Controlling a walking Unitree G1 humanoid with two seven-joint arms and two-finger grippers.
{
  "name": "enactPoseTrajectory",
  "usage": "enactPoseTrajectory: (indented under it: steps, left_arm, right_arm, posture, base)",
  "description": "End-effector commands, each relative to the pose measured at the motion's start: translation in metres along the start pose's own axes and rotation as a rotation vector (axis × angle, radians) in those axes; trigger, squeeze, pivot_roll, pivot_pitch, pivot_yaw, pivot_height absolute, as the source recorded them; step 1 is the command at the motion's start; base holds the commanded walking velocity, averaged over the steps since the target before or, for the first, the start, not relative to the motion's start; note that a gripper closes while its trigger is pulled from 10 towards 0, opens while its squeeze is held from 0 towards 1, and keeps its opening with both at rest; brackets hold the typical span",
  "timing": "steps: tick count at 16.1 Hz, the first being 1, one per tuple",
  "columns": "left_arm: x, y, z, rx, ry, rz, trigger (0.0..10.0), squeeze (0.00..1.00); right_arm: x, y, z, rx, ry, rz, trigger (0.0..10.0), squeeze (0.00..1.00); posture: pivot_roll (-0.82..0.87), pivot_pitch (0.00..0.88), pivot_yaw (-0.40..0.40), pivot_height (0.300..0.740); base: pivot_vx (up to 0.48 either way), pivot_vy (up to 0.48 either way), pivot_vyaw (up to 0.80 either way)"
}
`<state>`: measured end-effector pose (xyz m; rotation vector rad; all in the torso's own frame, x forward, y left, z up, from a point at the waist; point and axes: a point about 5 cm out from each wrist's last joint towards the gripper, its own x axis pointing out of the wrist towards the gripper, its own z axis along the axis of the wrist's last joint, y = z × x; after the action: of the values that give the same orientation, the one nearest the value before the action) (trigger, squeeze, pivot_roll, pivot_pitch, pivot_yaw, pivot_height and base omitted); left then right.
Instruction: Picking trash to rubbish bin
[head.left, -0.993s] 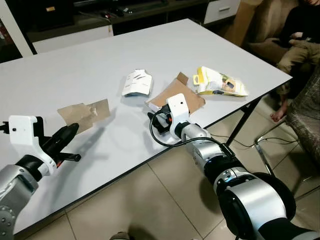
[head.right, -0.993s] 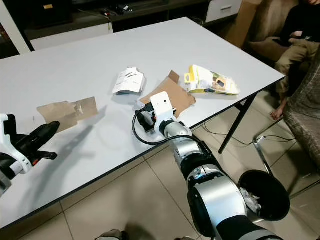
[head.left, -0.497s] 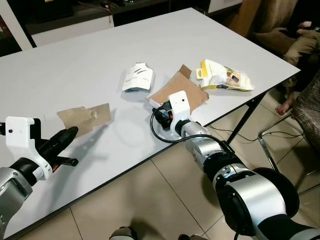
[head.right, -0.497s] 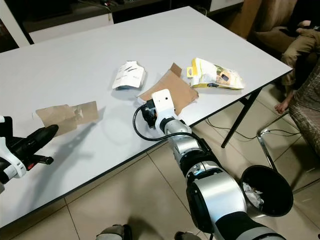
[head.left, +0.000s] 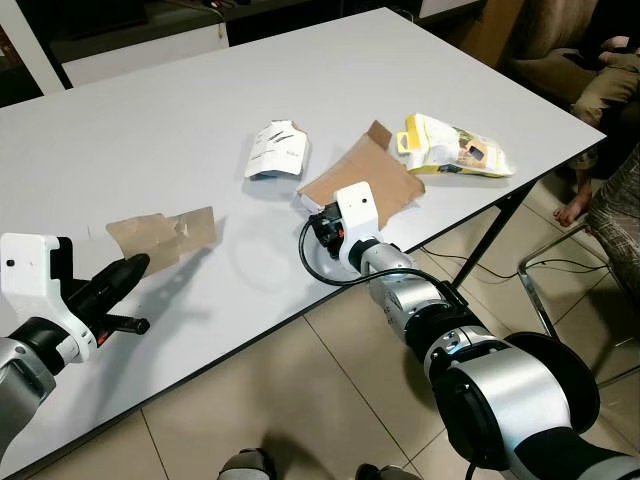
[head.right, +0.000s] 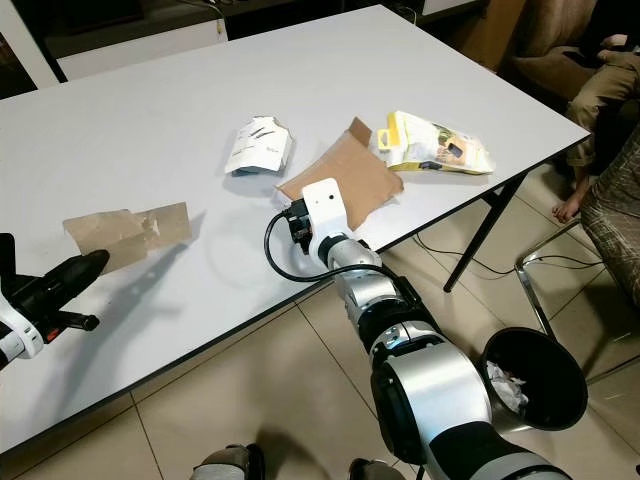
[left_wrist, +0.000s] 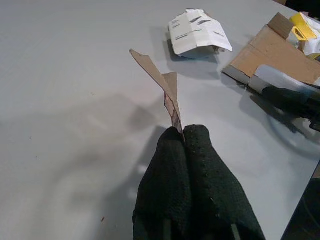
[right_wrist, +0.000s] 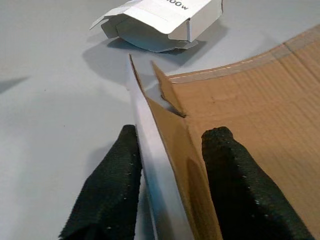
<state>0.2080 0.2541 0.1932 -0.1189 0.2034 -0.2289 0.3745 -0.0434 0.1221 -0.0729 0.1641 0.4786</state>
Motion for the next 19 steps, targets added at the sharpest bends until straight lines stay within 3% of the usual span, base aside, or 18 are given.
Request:
enactPoseTrajectory:
  steps: [1,8,11,12,14,15,17,19]
  left_arm:
    - [-0.001,-0.001,0.002,0.003,0.005,-0.008,0.0,0.0]
    - [0.01,0.0,0.007,-0.002,-0.017,-0.029,0.0,0.0]
    - [0.029,0.0,0.009,-0.027,-0.056,-0.042,0.0,0.0]
    - [0.04,-0.009,0.001,-0.033,-0.053,-0.063,0.0,0.0]
    - [0.062,-0.019,0.005,-0.076,-0.124,-0.104,0.0,0.0]
    - [0.066,-0.022,0.005,-0.094,-0.142,-0.11,0.0,0.0]
    - [0.082,-0.038,0.005,-0.124,-0.19,-0.155,0.0,0.0]
    - [0.089,-0.04,0.005,-0.131,-0.213,-0.133,0.0,0.0]
  right_arm:
    - [0.002,0.001,0.006,0.004,-0.015,-0.002,0.0,0.0]
    - [0.004,-0.006,0.022,0.023,-0.064,0.025,0.0,0.0]
    - [0.005,-0.011,0.039,0.018,-0.116,0.055,0.0,0.0]
    - [0.003,-0.015,0.04,0.024,-0.139,0.062,0.0,0.0]
    - [0.002,-0.018,0.054,-0.01,-0.216,0.102,0.0,0.0]
    - [0.002,-0.02,0.058,-0.01,-0.239,0.1,0.0,0.0]
    - [-0.003,-0.026,0.084,0.015,-0.394,0.109,0.0,0.0]
    - [-0.008,-0.024,0.107,-0.025,-0.521,0.163,0.0,0.0]
  posture:
    - [0.29,0.144,0.005,0.74]
    - [0.25,0.085,0.013,0.74]
    - [0.19,0.072,0.052,0.74]
    - [0.16,0.047,0.045,0.74]
    - [0.09,0.018,0.046,0.74]
    - [0.07,0.0,0.05,0.74]
    - [0.04,0.0,0.055,0.74]
    - [0.01,0.0,0.051,0.74]
  base:
    - [0.0,0.0,0.0]
    - [0.0,0.0,0.0]
    - [0.0,0.0,0.0]
    - [0.0,0.0,0.0]
    - [0.0,0.0,0.0]
    - [0.0,0.0,0.0]
    - [0.0,0.0,0.0]
    - [0.0,0.0,0.0]
